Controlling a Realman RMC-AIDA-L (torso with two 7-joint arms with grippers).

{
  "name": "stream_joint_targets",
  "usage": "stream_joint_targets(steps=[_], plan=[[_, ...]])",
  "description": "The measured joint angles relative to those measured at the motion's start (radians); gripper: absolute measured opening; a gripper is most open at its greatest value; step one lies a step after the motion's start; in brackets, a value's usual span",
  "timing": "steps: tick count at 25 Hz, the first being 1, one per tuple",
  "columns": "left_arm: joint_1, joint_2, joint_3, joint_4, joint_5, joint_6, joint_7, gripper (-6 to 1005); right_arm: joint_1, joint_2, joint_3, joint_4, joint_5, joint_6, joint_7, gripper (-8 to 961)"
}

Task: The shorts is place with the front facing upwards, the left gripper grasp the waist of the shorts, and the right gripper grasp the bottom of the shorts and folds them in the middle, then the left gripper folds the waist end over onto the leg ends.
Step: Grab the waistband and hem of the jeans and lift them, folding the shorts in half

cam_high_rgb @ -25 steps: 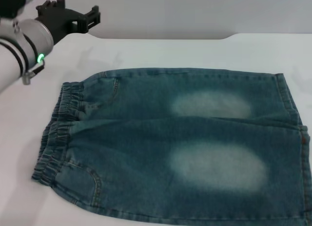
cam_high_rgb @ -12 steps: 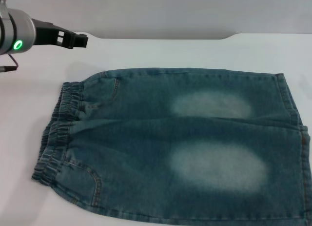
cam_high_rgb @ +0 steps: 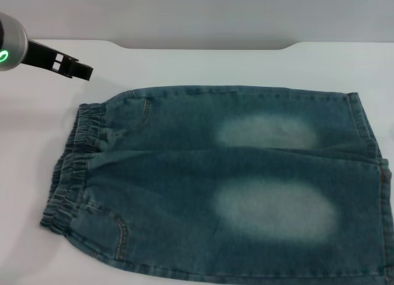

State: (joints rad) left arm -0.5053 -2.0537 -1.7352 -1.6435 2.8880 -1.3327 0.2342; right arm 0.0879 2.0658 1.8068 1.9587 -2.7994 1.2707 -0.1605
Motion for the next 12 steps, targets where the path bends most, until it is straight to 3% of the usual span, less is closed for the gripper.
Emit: stream_joint_targets(steps=[5,12], plan=[[-0.040,0.001,-0.028,0.022,0.001,-0.113,0.026,835,0.043,0.005,0.006,0.026,-0.066,0.149,0.000,766],[-0.061,0.002,-0.022,0.045,0.002,-0.269,0.028,835,0.005,0.010,0.008,0.056,-0.066,0.213,0.023,766]])
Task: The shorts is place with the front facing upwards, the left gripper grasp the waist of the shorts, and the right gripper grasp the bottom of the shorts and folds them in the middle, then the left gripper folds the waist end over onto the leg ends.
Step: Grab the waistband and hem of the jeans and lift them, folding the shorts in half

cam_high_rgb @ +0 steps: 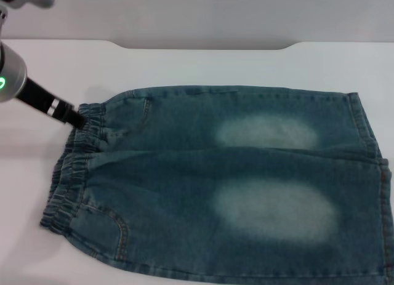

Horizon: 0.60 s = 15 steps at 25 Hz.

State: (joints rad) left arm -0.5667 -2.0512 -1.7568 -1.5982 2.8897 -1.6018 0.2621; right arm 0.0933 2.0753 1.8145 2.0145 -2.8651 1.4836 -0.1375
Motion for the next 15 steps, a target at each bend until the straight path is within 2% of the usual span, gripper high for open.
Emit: stream_joint_targets(steps=[7,15], plan=[[-0.002,0.000,0.010,0.011,0.001,-0.123,-0.010,835,-0.025,0.001,-0.010,0.000,-0.002,0.034,0.004,766],[0.025,-0.001,0.050,0.072,0.002,-0.152,-0.039,835,-0.041,0.000,-0.034,-0.004,0.000,-0.005,-0.001,766]])
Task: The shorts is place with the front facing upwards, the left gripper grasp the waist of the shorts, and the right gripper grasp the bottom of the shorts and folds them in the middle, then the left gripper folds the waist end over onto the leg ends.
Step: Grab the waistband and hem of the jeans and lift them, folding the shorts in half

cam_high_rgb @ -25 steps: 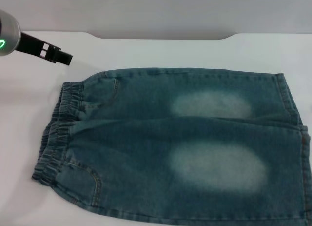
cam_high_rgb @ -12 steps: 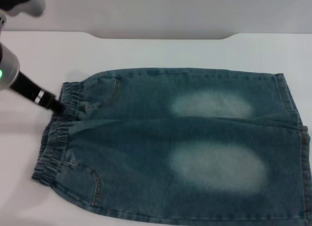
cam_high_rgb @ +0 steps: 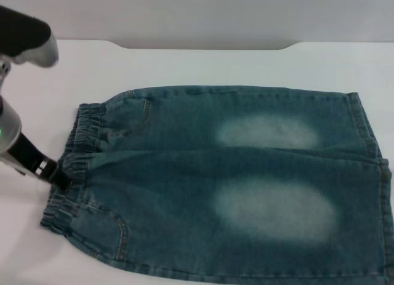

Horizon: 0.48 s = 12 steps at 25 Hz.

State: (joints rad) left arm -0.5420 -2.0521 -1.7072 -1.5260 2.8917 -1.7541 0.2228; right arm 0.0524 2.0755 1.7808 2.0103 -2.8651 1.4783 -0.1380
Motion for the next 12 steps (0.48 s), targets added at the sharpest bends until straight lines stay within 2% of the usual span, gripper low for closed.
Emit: stream_joint_targets(steps=[6,12], plan=[[0.011,-0.001,0.055,0.039,-0.001,-0.007,-0.031,836,-0.005,0.000,-0.003,-0.002,0.001,-0.011,-0.004,766],[0.012,-0.004,0.074,0.079,-0.002,-0.008,-0.052,833,-0.013,0.000,-0.020,-0.006,0.001,-0.025,-0.007,766]])
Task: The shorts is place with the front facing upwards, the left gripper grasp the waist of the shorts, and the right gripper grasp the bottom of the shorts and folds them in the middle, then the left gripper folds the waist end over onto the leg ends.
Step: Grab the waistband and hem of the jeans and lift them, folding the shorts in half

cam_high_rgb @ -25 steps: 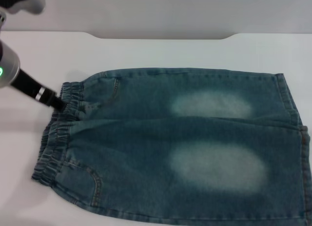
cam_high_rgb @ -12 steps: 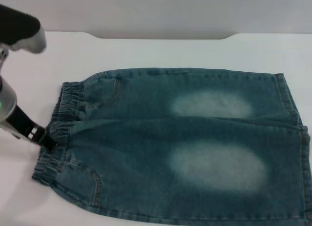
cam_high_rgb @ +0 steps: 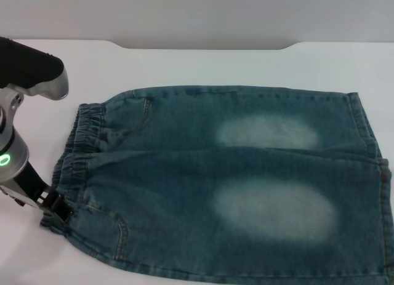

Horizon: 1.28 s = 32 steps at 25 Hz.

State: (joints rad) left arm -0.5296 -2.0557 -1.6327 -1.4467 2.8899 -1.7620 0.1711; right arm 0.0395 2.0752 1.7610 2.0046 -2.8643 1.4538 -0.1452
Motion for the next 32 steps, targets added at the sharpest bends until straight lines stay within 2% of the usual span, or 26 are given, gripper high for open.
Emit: stream_joint_targets(steps=[22,32], plan=[[-0.006,-0.011,0.068,0.032,-0.011,0.019,-0.037,819,0.000,-0.001,-0.012,0.003,-0.003,0.001,-0.015,765],[-0.006,-0.011,0.071,0.041,-0.050,0.049,-0.052,813,-0.002,-0.001,-0.023,0.005,-0.003,0.001,-0.017,765]])
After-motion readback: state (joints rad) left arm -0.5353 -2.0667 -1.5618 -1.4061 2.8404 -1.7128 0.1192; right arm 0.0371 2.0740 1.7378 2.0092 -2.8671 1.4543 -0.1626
